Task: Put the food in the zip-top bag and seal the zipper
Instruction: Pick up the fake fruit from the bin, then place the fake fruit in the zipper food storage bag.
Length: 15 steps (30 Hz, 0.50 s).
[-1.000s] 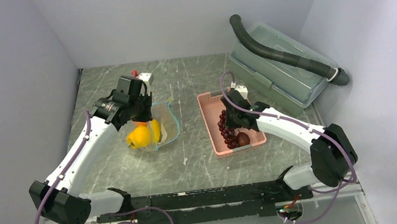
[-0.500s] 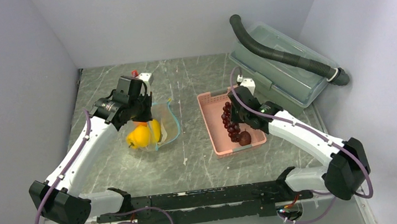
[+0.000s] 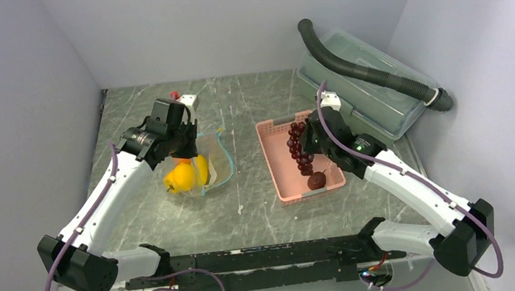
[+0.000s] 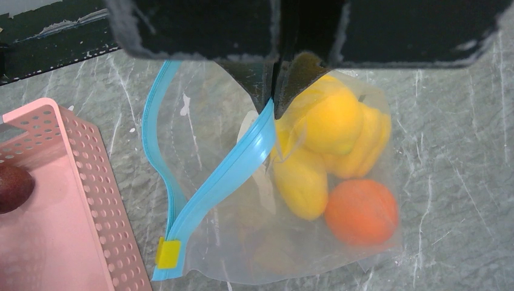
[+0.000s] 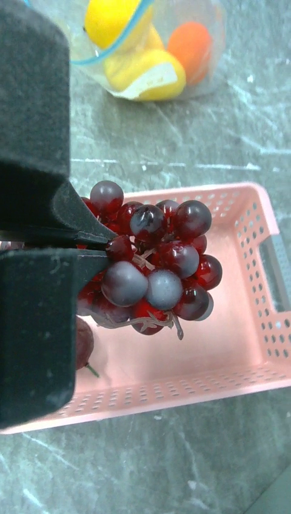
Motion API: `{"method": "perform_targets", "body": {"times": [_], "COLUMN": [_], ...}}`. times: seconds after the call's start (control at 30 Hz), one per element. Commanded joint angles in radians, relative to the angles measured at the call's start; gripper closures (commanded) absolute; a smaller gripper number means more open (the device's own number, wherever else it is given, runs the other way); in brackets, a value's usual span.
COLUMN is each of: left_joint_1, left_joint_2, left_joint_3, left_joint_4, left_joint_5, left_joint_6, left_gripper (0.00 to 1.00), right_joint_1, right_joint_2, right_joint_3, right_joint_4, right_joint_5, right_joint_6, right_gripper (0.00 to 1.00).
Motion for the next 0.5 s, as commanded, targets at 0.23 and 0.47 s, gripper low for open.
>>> {"method": "perform_targets", "body": {"times": [0.23,0.47], "left_joint_1": [0.0,0.0], "left_joint_2": [-0.033,-0.037], "left_joint_3": [-0.005,-0.004], "left_joint_4": [0.029,0.028], "left_joint_5": [0.012,0.012], "left_joint_6": [0.011,0.012], "left_gripper": [1.0,1.0], "right_joint_1": [-0.004,-0.003], "right_joint_2": [-0.071,-0.066], "right_joint_3": [0.081,0.097], "right_joint_4": [0.138,0.224], "right_joint_5": [-0.183,-0.349], "right_joint_6": [-0.06,-0.051], "right_gripper": [1.0,1.0]}}
